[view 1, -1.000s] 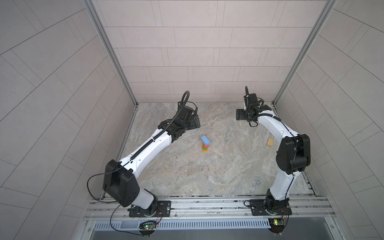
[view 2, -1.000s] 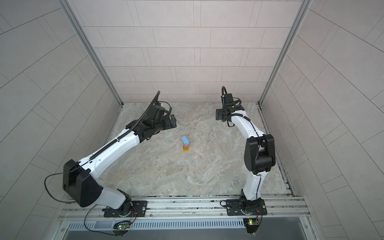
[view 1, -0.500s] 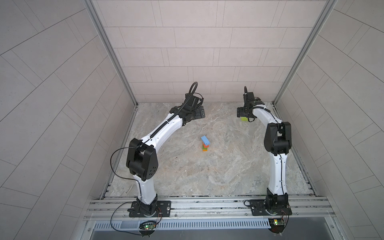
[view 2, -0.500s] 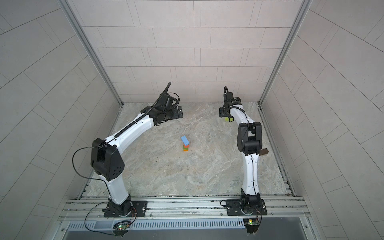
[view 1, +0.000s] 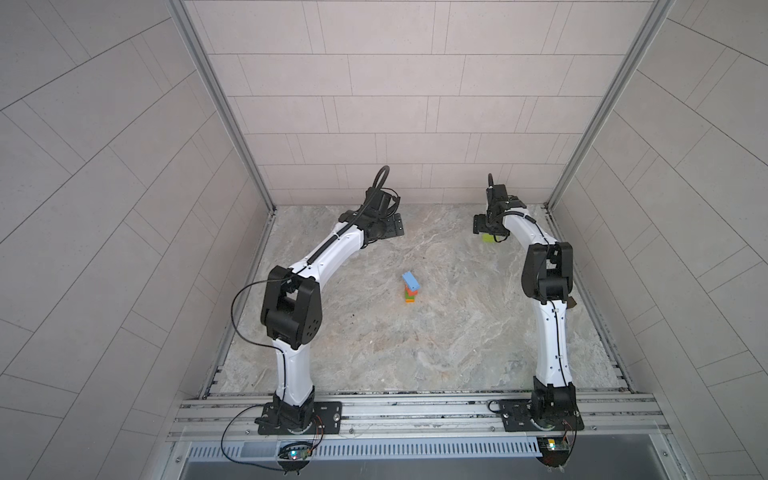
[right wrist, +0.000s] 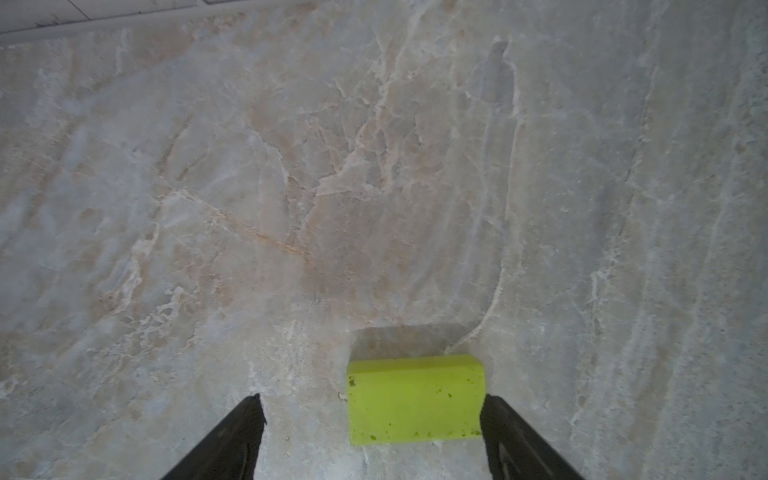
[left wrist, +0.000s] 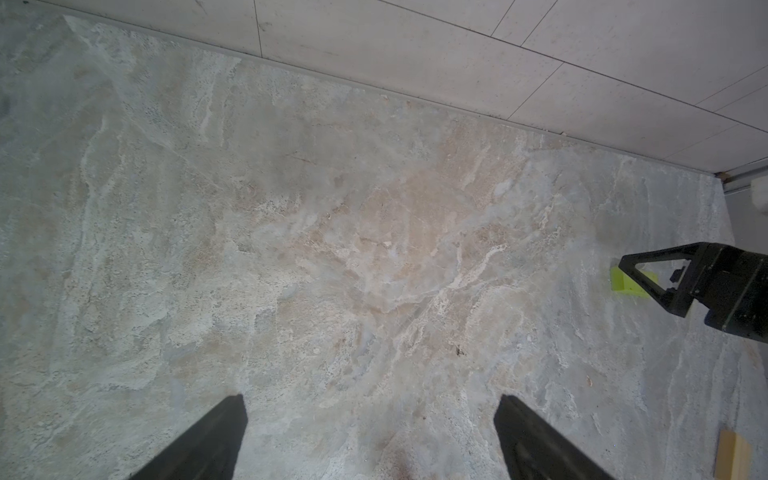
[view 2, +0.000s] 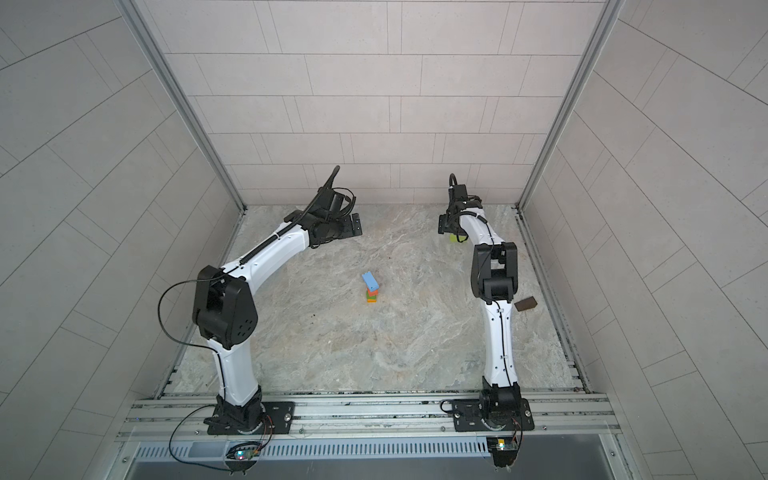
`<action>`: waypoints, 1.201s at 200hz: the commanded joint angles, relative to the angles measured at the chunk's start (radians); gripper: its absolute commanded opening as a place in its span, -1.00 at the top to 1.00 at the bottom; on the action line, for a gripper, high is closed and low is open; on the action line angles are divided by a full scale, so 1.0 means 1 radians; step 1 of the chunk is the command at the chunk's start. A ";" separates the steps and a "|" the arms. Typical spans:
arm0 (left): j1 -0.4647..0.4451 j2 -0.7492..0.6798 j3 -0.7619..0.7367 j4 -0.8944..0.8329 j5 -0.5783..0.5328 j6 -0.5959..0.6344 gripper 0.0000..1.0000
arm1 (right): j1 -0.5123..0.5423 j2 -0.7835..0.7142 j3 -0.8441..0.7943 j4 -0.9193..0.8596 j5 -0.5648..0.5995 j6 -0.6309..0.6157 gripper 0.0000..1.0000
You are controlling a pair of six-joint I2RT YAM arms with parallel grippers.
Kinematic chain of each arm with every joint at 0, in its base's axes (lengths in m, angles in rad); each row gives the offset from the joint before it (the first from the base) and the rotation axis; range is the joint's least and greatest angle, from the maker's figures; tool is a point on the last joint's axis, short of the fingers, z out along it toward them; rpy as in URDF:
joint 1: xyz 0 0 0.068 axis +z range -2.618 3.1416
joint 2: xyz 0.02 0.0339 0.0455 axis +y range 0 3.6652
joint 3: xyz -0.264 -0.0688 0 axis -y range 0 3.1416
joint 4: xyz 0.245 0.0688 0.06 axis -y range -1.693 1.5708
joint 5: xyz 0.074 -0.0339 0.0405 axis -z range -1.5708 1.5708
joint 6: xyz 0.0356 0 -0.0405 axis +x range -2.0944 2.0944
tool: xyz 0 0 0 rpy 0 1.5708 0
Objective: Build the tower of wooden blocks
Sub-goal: 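Close the right gripper on the lime green block and lift it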
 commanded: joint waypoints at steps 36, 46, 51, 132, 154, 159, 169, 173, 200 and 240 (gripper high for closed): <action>0.006 0.017 0.029 0.010 0.020 -0.003 -1.00 | -0.009 0.026 0.010 -0.047 0.021 -0.008 -0.70; 0.007 0.017 0.025 0.009 0.022 -0.003 -1.00 | -0.011 0.028 0.008 -0.047 0.021 -0.011 -0.71; 0.006 0.017 0.023 0.012 0.022 -0.003 -1.00 | -0.010 0.029 0.007 -0.048 0.021 -0.011 -0.71; 0.006 0.003 0.002 0.019 0.028 -0.019 -1.00 | -0.014 0.037 0.001 -0.069 0.019 -0.004 -0.65; 0.006 -0.006 -0.014 0.028 0.031 -0.021 -1.00 | -0.017 0.040 0.001 -0.071 0.021 -0.002 -0.66; 0.006 -0.007 -0.020 0.028 0.030 -0.021 -1.00 | -0.018 0.040 0.000 -0.072 0.019 0.000 -0.67; 0.006 -0.009 -0.025 0.028 0.032 -0.023 -1.00 | -0.019 0.041 0.000 -0.072 0.021 0.001 -0.69; 0.006 -0.009 -0.027 0.029 0.032 -0.023 -1.00 | -0.019 0.043 0.000 -0.073 0.019 0.001 -0.69; 0.006 -0.017 -0.037 0.033 0.031 -0.022 -1.00 | -0.024 0.046 0.000 -0.072 0.015 0.006 -0.72; 0.006 -0.026 -0.044 0.036 0.031 -0.026 -1.00 | -0.025 0.048 0.000 -0.073 0.003 0.009 -0.67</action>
